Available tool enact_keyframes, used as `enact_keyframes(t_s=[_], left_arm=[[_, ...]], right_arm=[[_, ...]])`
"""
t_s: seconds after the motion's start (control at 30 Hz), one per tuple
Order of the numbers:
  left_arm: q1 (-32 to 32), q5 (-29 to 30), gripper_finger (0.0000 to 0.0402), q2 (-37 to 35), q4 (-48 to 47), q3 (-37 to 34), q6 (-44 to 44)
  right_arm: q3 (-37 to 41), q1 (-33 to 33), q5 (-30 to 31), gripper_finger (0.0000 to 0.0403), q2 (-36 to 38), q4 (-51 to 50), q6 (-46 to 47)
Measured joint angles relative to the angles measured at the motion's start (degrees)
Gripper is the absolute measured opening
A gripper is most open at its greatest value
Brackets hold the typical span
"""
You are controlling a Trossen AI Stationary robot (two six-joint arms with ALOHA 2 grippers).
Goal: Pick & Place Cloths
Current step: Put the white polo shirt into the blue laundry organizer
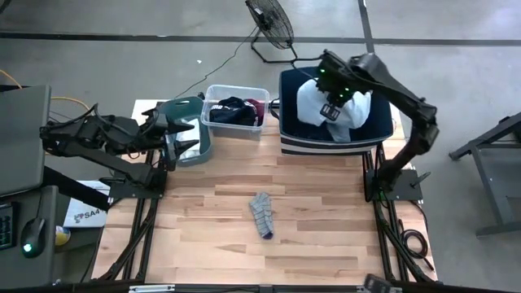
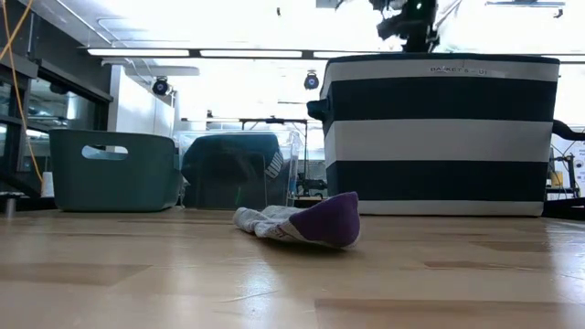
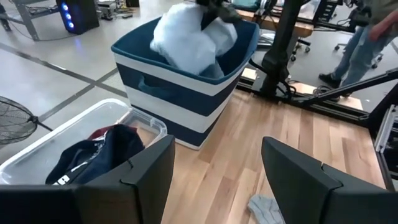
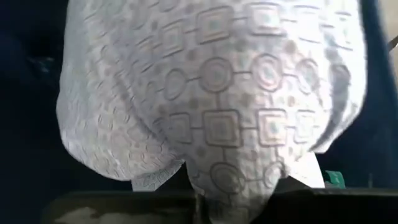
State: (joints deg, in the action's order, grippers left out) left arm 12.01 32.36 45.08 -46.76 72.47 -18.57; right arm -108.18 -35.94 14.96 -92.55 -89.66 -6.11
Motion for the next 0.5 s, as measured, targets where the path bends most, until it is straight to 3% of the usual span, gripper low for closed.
enact_keyframes(t_s=[0.3,0.5], left_arm=[[0.0,-0.7,0.0235,0.0,0.0,-0.1,0.1],[0.0,-0.8,0.0235,0.0,-0.1,-0.1,0.2]], right_arm=[[0.0,-1.2,-0.5,0.0027,-7.4,-0.4,-8.6],[0.1,-2.5,-2.6,0.0027,-11.3,-0.3,-9.2]])
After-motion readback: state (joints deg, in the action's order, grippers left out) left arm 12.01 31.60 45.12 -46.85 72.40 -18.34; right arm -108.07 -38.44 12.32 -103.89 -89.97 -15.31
